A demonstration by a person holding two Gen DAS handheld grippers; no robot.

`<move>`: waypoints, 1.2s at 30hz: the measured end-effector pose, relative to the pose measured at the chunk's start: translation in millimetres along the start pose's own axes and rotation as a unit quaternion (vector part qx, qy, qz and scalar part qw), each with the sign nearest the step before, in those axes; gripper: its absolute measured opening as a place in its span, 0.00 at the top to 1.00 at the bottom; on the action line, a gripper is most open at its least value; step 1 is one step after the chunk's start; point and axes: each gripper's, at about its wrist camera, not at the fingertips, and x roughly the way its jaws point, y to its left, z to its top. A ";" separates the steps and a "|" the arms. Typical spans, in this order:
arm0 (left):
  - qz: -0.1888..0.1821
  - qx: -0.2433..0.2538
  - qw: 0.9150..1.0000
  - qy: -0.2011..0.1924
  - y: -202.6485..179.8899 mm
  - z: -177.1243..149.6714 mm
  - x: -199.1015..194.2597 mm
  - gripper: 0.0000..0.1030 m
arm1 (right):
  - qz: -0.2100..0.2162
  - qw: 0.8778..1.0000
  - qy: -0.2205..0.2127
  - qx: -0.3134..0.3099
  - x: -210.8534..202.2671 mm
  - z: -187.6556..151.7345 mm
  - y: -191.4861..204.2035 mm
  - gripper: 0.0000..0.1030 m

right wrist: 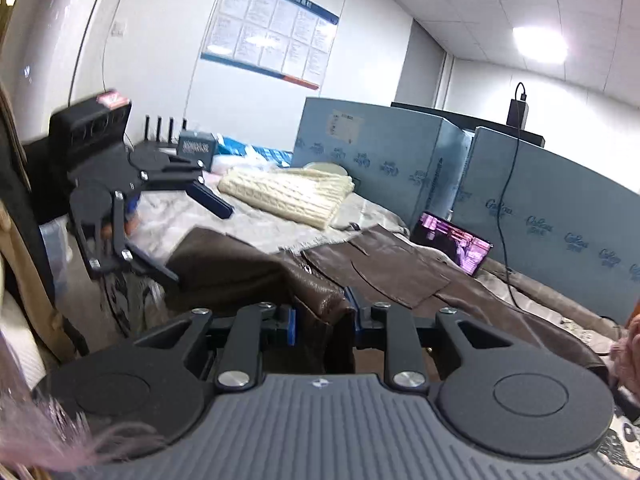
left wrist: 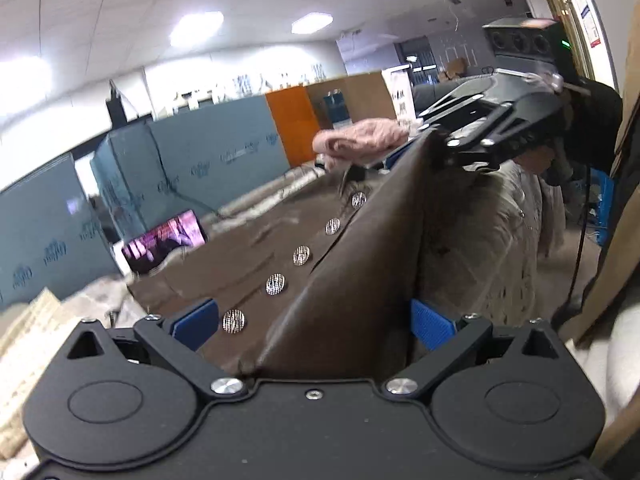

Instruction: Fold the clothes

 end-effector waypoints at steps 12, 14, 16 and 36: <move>-0.003 0.107 0.994 -0.004 -15.7 16.0 19.4 0.02 | 0.014 0.999 0.005 0.041 1.4 7.9 -11.3 0.79; -0.021 0.074 0.997 0.021 -1.9 7.9 19.1 0.27 | 0.018 0.999 0.007 0.042 -2.8 4.5 -8.8 0.79; -0.042 0.040 0.998 0.028 10.0 2.5 15.0 0.48 | 0.023 0.999 0.011 0.042 -5.8 0.0 -5.9 0.79; -0.061 -0.066 0.994 -0.054 80.8 18.2 37.1 0.81 | -0.006 0.999 -0.009 -0.031 31.9 15.4 -44.3 0.95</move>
